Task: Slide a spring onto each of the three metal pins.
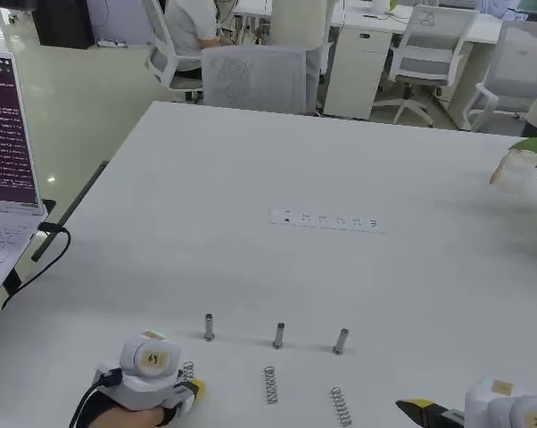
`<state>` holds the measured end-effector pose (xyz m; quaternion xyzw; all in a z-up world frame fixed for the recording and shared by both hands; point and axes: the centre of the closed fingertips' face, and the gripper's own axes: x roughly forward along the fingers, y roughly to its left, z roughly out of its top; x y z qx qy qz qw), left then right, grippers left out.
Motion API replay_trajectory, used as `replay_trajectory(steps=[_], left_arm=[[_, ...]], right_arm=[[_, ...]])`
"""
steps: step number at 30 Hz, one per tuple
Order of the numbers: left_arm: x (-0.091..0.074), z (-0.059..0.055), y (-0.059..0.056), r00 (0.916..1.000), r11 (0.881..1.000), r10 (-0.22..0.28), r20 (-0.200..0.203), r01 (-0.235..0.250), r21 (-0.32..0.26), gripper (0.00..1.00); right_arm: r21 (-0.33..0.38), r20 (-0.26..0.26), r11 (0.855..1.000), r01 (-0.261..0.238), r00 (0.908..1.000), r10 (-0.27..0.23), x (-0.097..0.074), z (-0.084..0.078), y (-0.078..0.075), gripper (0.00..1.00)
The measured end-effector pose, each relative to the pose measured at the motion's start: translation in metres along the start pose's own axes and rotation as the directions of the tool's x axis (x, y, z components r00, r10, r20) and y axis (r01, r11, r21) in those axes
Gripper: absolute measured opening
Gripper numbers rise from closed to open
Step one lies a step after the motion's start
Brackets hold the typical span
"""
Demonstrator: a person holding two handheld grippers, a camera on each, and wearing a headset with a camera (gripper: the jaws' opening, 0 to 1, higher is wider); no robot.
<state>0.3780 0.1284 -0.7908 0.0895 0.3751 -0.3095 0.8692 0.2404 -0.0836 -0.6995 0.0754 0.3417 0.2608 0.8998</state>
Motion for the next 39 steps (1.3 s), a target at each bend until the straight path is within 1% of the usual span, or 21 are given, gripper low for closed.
replay_trajectory(steps=[3,4,5,7,8,11,15,18,24,30,36,39], left_arm=[[-0.001,-0.001,0.002,0.9999,1.000,0.008,-0.010,-0.008,0.018,0.11],[-0.001,-0.001,0.003,0.9999,1.000,0.008,-0.011,-0.008,0.018,0.10],[-0.002,-0.002,0.004,0.9998,1.000,0.011,-0.015,-0.011,0.015,0.06],[-0.004,-0.003,0.007,0.9996,1.000,0.017,-0.021,-0.016,0.017,0.03],[-0.006,-0.005,0.009,0.9993,1.000,0.022,-0.030,-0.021,0.015,0.03],[-0.009,-0.008,0.014,0.9986,0.999,0.036,-0.037,-0.035,0.030,0.03],[-0.013,-0.010,0.015,0.9984,0.999,0.030,-0.048,-0.028,0.037,0.03],[-0.015,-0.013,0.014,0.9984,1.000,0.016,-0.055,-0.015,0.021,0.02],[-0.020,-0.017,0.011,0.9981,0.999,-0.001,-0.062,0.003,0.035,0.02],[-0.026,-0.018,0.010,0.9983,0.999,-0.012,-0.057,0.014,0.047,0.02],[-0.033,-0.012,0.007,0.9988,0.998,-0.024,-0.042,0.026,0.062,0.02],[-0.037,-0.008,0.003,0.9986,0.995,-0.041,-0.033,0.044,0.088,0.02]], right_arm=[[0.001,0.007,1.000,-0.002,1.0000,0.002,0.002,0.003,0.001,0.67],[0.000,0.010,1.000,-0.004,0.9999,0.004,0.002,0.004,0.003,0.67],[-0.002,0.010,1.000,-0.007,0.9999,0.007,0.003,0.004,0.004,0.67],[-0.008,0.008,1.000,-0.011,0.9999,0.011,0.004,0.005,0.005,0.67],[-0.010,0.005,1.000,-0.013,0.9999,0.013,0.005,0.004,0.005,0.67],[-0.010,0.002,1.000,-0.015,0.9999,0.015,0.005,0.003,0.006,0.67],[-0.008,0.002,1.000,-0.015,0.9999,0.015,0.005,0.001,0.006,0.67],[-0.007,0.003,1.000,-0.015,0.9999,0.015,0.005,0.001,0.007,0.67],[-0.004,0.007,1.000,-0.015,0.9999,0.015,0.005,0.001,0.007,0.67],[-0.002,0.007,1.000,-0.014,0.9999,0.014,0.003,0.000,0.007,0.67],[-0.004,0.002,1.000,-0.018,0.9998,0.018,0.005,-0.001,0.009,0.67],[-0.009,0.001,1.000,-0.024,0.9997,0.024,0.007,0.001,0.011,0.67]])
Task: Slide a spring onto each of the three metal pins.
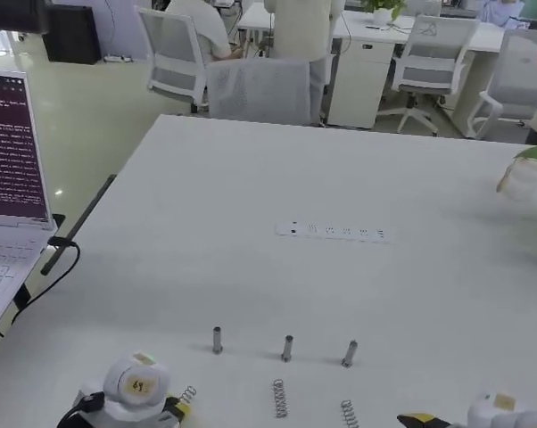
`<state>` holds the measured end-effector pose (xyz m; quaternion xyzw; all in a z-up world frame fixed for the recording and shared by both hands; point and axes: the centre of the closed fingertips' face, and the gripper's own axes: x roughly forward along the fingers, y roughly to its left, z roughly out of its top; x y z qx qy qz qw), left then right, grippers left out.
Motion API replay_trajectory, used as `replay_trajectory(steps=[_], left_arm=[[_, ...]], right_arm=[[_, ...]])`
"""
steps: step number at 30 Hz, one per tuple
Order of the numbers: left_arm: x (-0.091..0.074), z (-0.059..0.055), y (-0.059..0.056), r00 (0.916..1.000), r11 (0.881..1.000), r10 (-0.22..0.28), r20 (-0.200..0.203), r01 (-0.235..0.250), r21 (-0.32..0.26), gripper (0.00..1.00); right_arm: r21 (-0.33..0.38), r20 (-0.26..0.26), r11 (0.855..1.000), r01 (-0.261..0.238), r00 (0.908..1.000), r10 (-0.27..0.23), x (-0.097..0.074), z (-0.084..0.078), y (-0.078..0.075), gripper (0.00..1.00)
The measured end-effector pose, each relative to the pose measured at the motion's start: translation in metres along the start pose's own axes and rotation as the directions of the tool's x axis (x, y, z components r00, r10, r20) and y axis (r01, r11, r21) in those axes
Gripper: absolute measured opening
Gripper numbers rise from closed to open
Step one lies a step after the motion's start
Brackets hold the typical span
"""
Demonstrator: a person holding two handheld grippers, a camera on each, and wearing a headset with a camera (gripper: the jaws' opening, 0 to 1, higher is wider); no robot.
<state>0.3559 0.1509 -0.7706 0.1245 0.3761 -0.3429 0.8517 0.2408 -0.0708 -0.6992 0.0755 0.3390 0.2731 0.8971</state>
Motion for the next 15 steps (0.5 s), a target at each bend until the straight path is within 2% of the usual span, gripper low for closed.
replay_trajectory(steps=[10,15], left_arm=[[-0.005,0.013,-0.010,0.9992,0.998,-0.033,0.024,0.031,0.054,0.02],[-0.006,0.017,-0.020,0.9981,0.996,-0.053,0.032,0.051,0.074,0.02]], right_arm=[[-0.017,-0.003,0.999,-0.031,0.9995,0.030,0.010,0.004,0.009,0.67],[-0.026,-0.012,0.998,-0.049,0.9987,0.049,0.015,0.003,0.013,0.66]])
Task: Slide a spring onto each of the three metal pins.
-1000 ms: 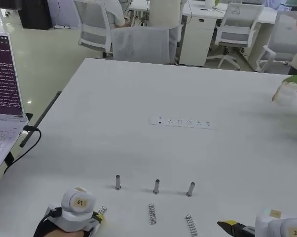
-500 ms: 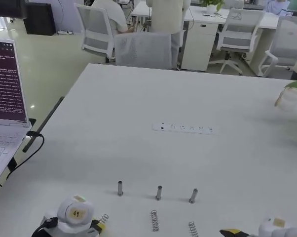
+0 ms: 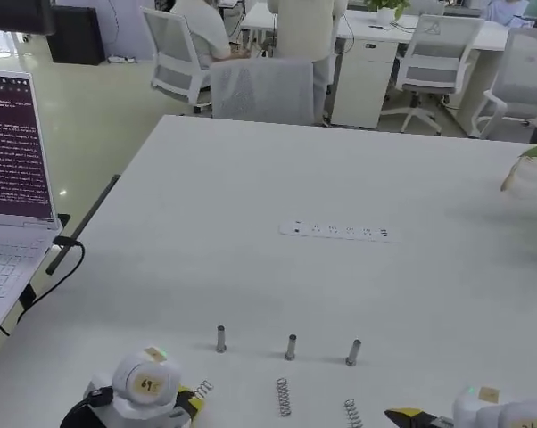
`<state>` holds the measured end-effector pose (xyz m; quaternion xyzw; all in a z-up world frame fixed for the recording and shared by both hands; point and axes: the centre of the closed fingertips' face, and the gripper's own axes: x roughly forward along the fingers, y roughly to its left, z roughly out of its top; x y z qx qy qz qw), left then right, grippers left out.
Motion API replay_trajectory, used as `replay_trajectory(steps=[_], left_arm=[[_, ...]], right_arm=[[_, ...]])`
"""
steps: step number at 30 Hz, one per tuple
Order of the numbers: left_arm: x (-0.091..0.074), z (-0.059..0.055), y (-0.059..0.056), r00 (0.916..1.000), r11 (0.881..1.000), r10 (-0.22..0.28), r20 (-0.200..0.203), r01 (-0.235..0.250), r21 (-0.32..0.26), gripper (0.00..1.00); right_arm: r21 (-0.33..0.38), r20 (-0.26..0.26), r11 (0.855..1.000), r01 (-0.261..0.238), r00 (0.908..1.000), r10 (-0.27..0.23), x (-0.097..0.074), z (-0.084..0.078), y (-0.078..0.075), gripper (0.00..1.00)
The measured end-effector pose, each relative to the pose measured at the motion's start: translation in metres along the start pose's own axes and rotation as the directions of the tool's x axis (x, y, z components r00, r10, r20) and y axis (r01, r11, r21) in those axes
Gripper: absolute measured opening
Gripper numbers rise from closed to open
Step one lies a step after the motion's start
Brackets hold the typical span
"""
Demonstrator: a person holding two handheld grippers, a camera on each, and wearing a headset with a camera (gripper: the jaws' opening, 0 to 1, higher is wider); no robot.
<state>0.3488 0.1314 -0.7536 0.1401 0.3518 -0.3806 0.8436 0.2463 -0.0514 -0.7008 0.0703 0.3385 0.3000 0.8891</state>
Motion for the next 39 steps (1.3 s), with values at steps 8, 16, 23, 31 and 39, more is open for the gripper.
replay_trajectory(steps=[8,16,23,31,39], left_arm=[[0.001,0.009,-0.024,0.9987,0.998,-0.050,0.010,0.049,0.043,0.02],[0.003,0.023,-0.042,0.9960,0.994,-0.085,0.029,0.083,0.071,0.02],[0.003,0.033,-0.066,0.9906,0.984,-0.132,0.036,0.126,0.129,0.02],[0.004,0.040,-0.089,0.9830,0.968,-0.181,0.034,0.172,0.184,0.02],[0.002,0.046,-0.110,0.9743,0.949,-0.223,0.035,0.208,0.235,0.02]], right_arm=[[-0.021,-0.002,0.999,-0.037,0.9993,0.037,0.010,0.007,0.008,0.65],[-0.030,-0.005,0.998,-0.059,0.9982,0.059,0.014,0.011,0.010,0.64],[-0.037,-0.001,0.997,-0.071,0.9975,0.071,0.017,0.017,0.010,0.62],[-0.041,0.003,0.996,-0.080,0.9968,0.080,0.022,0.023,0.010,0.59],[-0.045,-0.003,0.994,-0.099,0.9951,0.099,0.027,0.025,0.013,0.57]])
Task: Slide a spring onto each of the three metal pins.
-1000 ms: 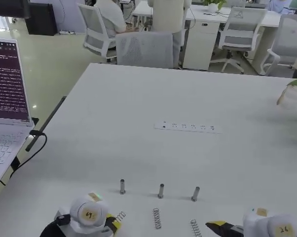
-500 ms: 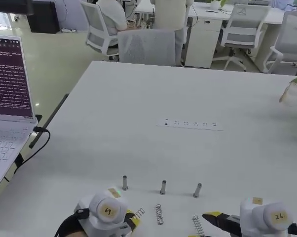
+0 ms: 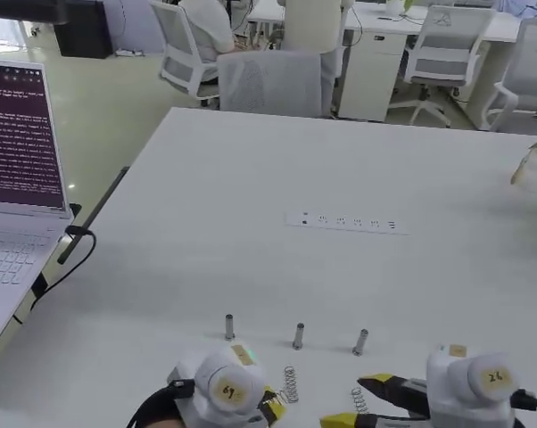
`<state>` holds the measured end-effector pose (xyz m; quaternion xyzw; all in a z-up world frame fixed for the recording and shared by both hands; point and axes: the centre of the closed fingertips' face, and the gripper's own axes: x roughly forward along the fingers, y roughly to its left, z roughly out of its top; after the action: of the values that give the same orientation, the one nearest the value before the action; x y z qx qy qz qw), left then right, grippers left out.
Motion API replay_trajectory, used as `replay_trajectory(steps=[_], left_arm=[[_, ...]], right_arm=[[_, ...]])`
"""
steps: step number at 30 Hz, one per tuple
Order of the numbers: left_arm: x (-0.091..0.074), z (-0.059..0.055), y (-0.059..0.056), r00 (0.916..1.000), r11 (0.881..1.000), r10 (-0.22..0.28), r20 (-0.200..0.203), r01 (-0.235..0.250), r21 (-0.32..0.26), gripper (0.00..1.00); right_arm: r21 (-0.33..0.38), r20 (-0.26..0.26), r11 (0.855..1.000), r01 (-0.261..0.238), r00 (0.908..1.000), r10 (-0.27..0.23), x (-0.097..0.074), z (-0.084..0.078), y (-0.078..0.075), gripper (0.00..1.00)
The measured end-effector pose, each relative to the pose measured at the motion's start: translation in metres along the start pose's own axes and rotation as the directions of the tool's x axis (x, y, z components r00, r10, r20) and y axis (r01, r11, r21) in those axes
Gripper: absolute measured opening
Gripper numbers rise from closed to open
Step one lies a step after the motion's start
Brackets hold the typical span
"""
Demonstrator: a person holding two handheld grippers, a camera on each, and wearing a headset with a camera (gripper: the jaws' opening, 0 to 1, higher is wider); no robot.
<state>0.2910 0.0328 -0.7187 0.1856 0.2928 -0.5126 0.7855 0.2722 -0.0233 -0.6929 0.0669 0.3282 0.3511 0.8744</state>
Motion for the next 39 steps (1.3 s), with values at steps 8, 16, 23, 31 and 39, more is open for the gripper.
replay_trajectory(steps=[8,16,23,31,39], left_arm=[[0.002,0.006,-0.018,0.9993,0.998,-0.037,0.004,0.037,0.056,0.02],[0.001,0.017,-0.029,0.9977,0.993,-0.065,0.023,0.062,0.099,0.02],[0.000,0.021,-0.036,0.9963,0.987,-0.081,0.030,0.076,0.142,0.02],[-0.002,0.024,-0.042,0.9946,0.980,-0.096,0.038,0.087,0.180,0.02],[-0.003,0.023,-0.045,0.9943,0.967,-0.104,0.026,0.095,0.237,0.02]], right_arm=[[0.002,0.006,0.999,-0.047,0.9989,0.047,0.005,0.003,0.009,0.46],[0.016,0.007,0.996,-0.085,0.9964,0.084,0.008,0.002,0.015,0.35],[0.051,0.003,0.991,-0.120,0.9928,0.120,0.010,0.000,0.020,0.27],[0.074,-0.017,0.987,-0.144,0.9891,0.146,0.013,-0.006,0.023,0.20],[0.101,-0.022,0.981,-0.168,0.9850,0.171,0.015,-0.010,0.028,0.13]])
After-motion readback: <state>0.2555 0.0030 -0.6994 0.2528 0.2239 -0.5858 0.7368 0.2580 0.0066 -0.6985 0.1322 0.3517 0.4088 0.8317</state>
